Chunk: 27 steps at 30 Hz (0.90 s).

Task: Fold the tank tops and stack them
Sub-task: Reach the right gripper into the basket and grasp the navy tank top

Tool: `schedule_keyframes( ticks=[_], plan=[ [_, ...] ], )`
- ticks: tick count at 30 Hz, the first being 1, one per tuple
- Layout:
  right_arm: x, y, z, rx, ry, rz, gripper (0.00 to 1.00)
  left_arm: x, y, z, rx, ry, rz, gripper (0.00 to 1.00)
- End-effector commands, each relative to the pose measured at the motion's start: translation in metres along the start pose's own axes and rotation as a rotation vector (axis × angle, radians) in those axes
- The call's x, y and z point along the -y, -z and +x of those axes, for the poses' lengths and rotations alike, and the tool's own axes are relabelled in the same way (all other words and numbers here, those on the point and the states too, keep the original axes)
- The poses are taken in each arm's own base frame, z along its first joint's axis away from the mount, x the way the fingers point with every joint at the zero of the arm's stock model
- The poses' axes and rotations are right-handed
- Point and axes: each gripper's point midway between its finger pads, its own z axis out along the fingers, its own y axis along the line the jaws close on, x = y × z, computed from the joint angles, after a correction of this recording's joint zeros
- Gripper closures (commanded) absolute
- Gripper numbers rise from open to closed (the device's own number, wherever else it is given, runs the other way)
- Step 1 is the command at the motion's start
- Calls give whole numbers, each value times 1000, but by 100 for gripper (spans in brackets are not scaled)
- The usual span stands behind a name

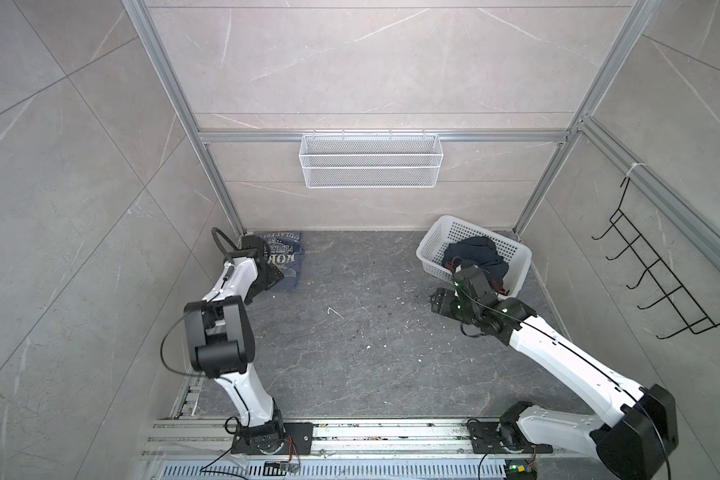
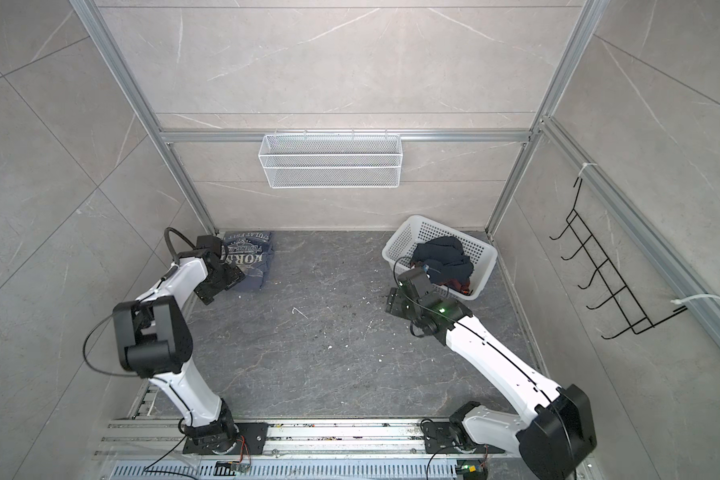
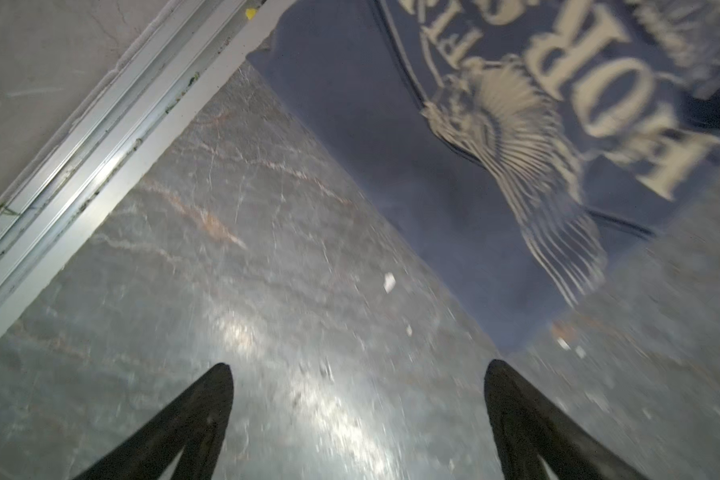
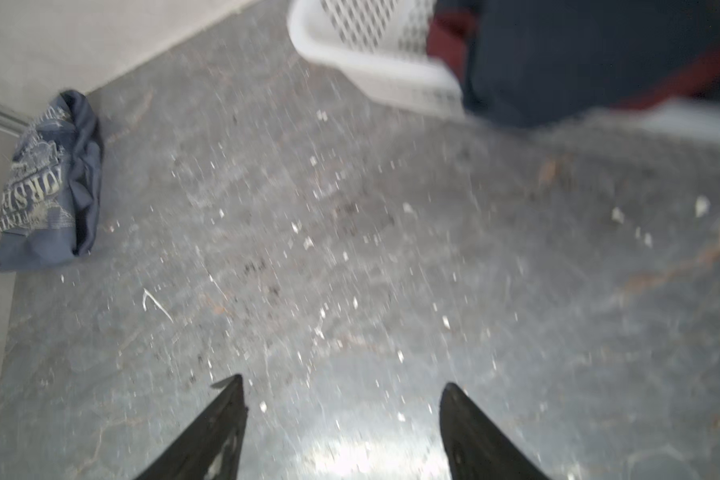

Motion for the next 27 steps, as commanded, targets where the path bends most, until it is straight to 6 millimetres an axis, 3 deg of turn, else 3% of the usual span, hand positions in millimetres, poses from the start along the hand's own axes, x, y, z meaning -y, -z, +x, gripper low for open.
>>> schedule_keyframes(
  ticks=[1, 3, 8, 11, 16, 23, 27],
  plan=[
    [12, -11, -25, 39, 112, 161, 25, 22, 53, 6, 121, 4, 180, 2],
    [15, -18, -45, 66, 131, 235, 23, 25, 64, 26, 129, -21, 234, 2],
    [50, -42, -88, 81, 119, 420, 20, 35, 79, 77, 118, -125, 346, 2],
    [74, -53, -99, 52, 124, 532, 18, 38, 82, 100, 101, -188, 377, 2],
    [107, -73, -101, -9, 86, 620, 16, 32, 80, 123, 73, -215, 397, 2],
    [147, -108, -99, -119, 34, 710, 14, 32, 78, 134, 64, -229, 418, 2],
    [169, -138, -90, -212, -8, 716, 12, 32, 76, 138, 59, -239, 416, 2]
  ],
)
